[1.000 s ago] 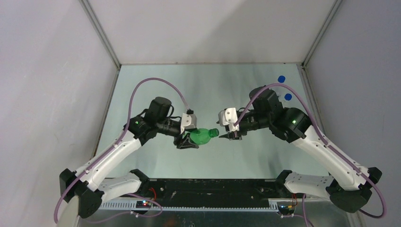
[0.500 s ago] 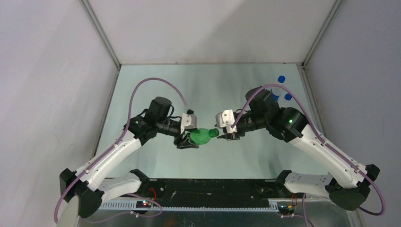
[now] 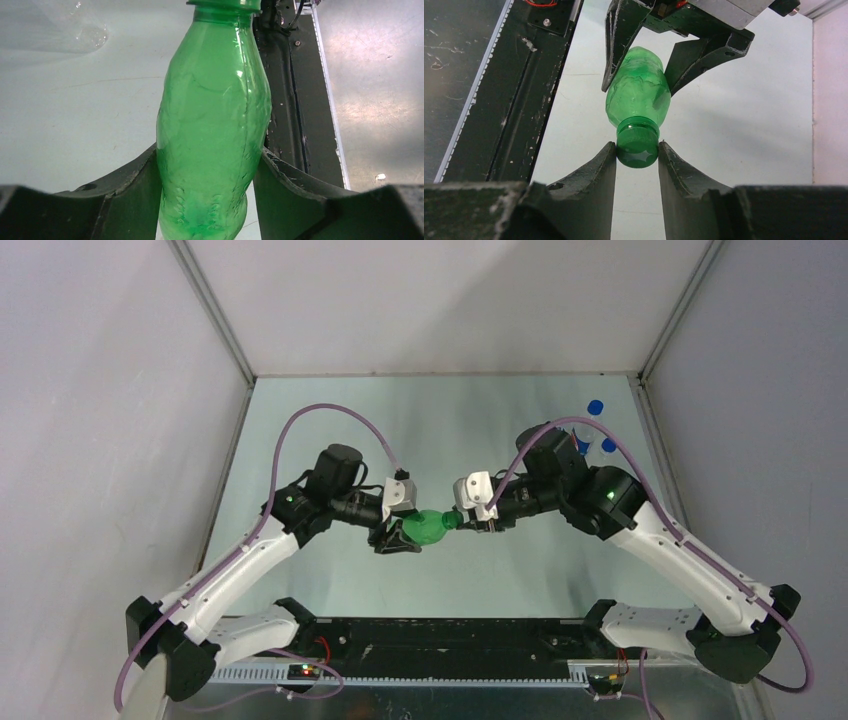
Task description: Screw on the bottle caps
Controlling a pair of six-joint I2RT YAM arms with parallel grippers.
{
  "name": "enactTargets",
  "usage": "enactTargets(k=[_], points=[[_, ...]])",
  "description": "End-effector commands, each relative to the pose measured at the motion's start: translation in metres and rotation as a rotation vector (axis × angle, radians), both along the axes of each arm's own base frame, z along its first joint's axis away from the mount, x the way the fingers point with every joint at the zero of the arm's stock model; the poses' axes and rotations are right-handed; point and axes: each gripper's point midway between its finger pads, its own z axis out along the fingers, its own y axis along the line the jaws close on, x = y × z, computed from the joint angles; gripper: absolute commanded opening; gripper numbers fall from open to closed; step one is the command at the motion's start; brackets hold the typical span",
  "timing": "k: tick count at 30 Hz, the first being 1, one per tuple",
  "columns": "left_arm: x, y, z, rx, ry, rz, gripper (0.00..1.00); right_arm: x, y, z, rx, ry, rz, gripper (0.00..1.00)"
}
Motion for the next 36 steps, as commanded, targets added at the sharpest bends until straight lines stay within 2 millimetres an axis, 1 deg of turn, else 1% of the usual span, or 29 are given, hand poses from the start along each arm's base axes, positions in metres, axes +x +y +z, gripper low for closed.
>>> enactTargets(k=[1, 5, 8, 9, 12, 13, 15, 16, 17, 18, 19, 20, 21, 22, 23, 24, 25, 26, 27, 28, 29, 32, 33, 34, 35, 36], points=[[0.001, -0.005, 0.026, -0.083, -0.055, -0.016, 0.0, -0.001, 0.005, 0.001, 0.005, 0.008, 0.01, 0.34], [0.001, -0.006, 0.032, -0.102, -0.069, -0.008, 0.0, 0.0, 0.007, -0.002, -0.001, 0.029, 0.002, 0.3], [0.006, -0.008, 0.039, -0.131, -0.107, 0.012, 0.0, -0.001, 0.009, -0.002, 0.001, 0.065, -0.012, 0.26], [0.006, -0.008, 0.038, -0.131, -0.108, 0.029, 0.0, -0.001, 0.01, -0.004, 0.0, 0.079, -0.016, 0.25], [0.012, -0.012, 0.045, -0.166, -0.183, 0.066, 0.0, -0.001, 0.014, -0.007, 0.003, 0.174, -0.047, 0.19], [0.015, -0.013, 0.043, -0.161, -0.204, 0.091, 0.0, 0.0, 0.014, -0.007, 0.003, 0.2, -0.055, 0.18], [0.023, -0.016, 0.053, -0.196, -0.28, 0.139, 0.0, 0.003, 0.017, -0.008, 0.013, 0.291, -0.089, 0.13], [0.026, -0.016, 0.053, -0.197, -0.308, 0.171, 0.0, 0.004, 0.017, -0.01, 0.014, 0.362, -0.115, 0.12], [0.029, -0.017, 0.06, -0.218, -0.342, 0.19, 0.0, 0.008, 0.017, -0.01, 0.018, 0.392, -0.137, 0.1], [0.032, -0.015, 0.06, -0.218, -0.37, 0.226, 0.0, 0.009, 0.018, -0.012, 0.012, 0.457, -0.173, 0.09], [0.035, -0.016, 0.065, -0.236, -0.401, 0.247, 0.0, 0.011, 0.018, -0.013, 0.011, 0.507, -0.211, 0.08], [0.038, -0.013, 0.065, -0.234, -0.429, 0.282, 0.0, 0.016, 0.019, -0.017, 0.001, 0.528, -0.248, 0.07], [0.04, -0.014, 0.072, -0.253, -0.459, 0.302, 0.0, 0.018, 0.019, -0.018, 0.0, 0.581, -0.295, 0.05], [0.042, -0.012, 0.07, -0.246, -0.481, 0.334, 0.0, 0.024, 0.019, -0.023, -0.009, 0.604, -0.339, 0.05], [0.044, -0.013, 0.08, -0.28, -0.521, 0.355, 0.0, 0.029, 0.02, -0.026, -0.014, 0.666, -0.403, 0.03], [0.047, -0.011, 0.079, -0.279, -0.548, 0.389, 0.0, 0.031, 0.02, -0.028, -0.015, 0.696, -0.433, 0.02], [0.052, -0.008, 0.087, -0.298, -0.579, 0.432, 0.0, 0.035, 0.02, -0.03, -0.017, 0.753, -0.485, 0.0], [0.05, -0.01, 0.085, -0.299, -0.592, 0.433, 0.0, 0.035, 0.02, -0.031, -0.018, 0.778, -0.506, 0.0], [0.055, -0.008, 0.088, -0.301, -0.612, 0.477, 0.0, 0.038, 0.02, -0.033, -0.018, 0.816, -0.55, 0.0], [0.053, -0.01, 0.086, -0.301, -0.622, 0.478, 0.0, 0.039, 0.02, -0.033, -0.016, 0.833, -0.576, 0.0], [0.059, -0.006, 0.09, -0.306, -0.64, 0.527, 0.0, 0.042, 0.02, -0.034, -0.011, 0.867, -0.624, 0.0], [0.06, -0.008, 0.087, -0.306, -0.671, 0.569, 0.0, 0.048, 0.021, -0.036, 0.0, 0.934, -0.712, 0.0], [0.064, -0.005, 0.088, -0.307, -0.685, 0.609, 0.0, 0.051, 0.021, -0.037, 0.004, 0.968, -0.752, 0.0], [0.062, -0.007, 0.091, -0.322, -0.69, 0.615, 0.0, 0.052, 0.022, -0.039, 0.004, 0.985, -0.771, 0.0], [0.066, -0.006, 0.088, -0.308, -0.697, 0.639, 0.0, 0.054, 0.022, -0.04, 0.006, 1.013, -0.799, 0.0], [0.064, -0.007, 0.089, -0.315, -0.698, 0.644, 0.0, 0.055, 0.023, -0.041, 0.01, 1.024, -0.808, 0.0]])
